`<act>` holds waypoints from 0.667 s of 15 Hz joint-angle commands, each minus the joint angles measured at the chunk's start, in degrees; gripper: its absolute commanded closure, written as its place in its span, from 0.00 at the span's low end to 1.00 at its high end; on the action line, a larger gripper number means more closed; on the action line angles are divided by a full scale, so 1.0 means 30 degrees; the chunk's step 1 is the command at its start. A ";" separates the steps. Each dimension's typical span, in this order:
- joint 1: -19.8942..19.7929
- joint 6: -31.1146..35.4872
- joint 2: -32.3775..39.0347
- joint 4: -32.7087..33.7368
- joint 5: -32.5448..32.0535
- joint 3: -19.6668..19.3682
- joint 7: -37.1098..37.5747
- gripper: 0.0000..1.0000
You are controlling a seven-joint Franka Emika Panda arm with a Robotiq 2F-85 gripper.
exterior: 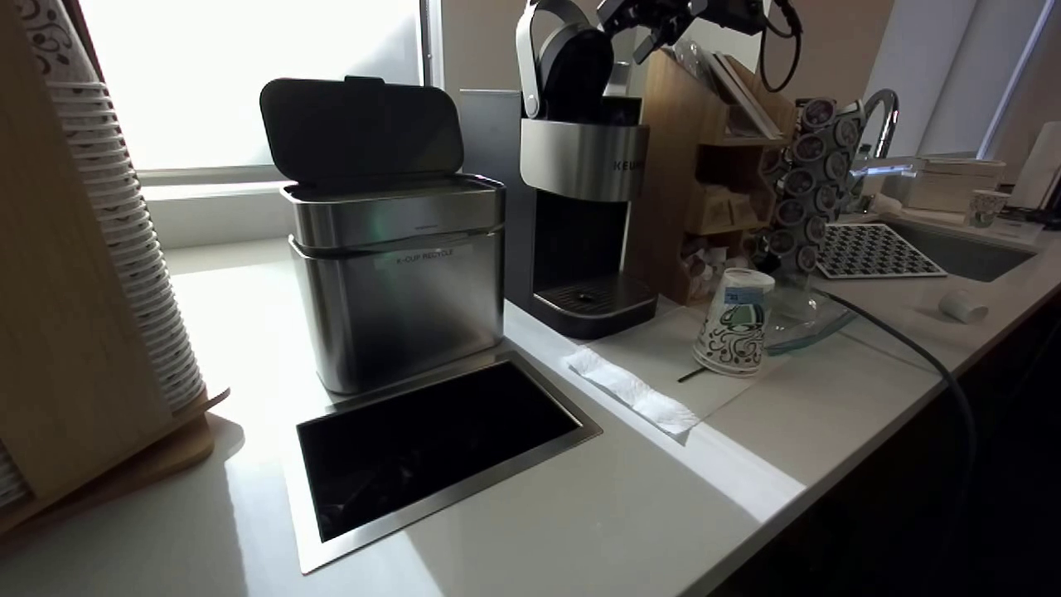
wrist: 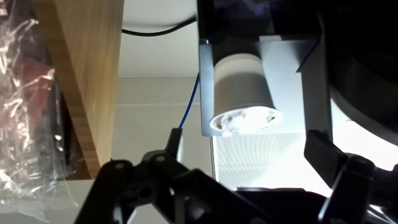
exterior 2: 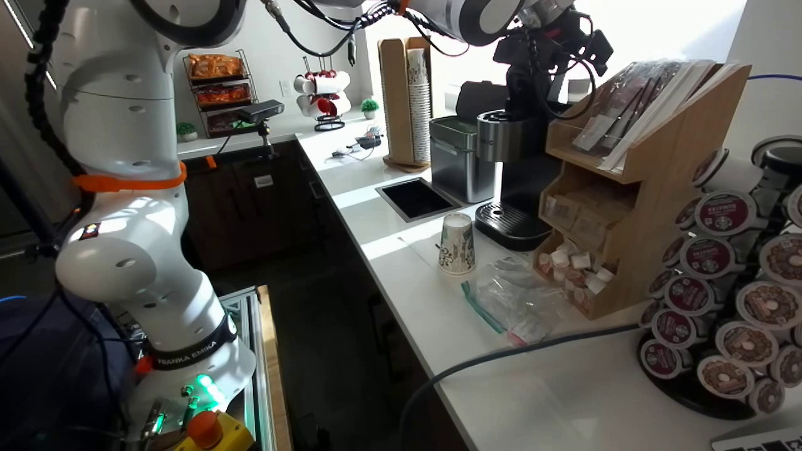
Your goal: Remove the capsule from the coffee machine
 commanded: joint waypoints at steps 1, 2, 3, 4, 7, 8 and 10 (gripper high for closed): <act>-0.0058 -0.0680 -0.0244 0.0180 -0.0732 0.0042 0.0865 0.00; -0.0024 -0.0657 -0.0232 0.0273 -0.0910 -0.0013 0.0990 0.00; -0.0004 -0.0649 -0.0256 0.0324 -0.1069 -0.0044 0.1106 0.00; 0.0024 -0.0602 -0.0309 0.0345 -0.1265 -0.0082 0.1251 0.00; 0.0103 -0.0623 -0.0603 0.0268 -0.1857 -0.0193 0.1696 0.00; 0.0257 -0.0528 -0.0845 0.0020 -0.2446 -0.0425 0.2107 0.00; 0.0329 -0.0651 -0.1395 -0.0461 -0.3065 -0.0529 0.2475 0.00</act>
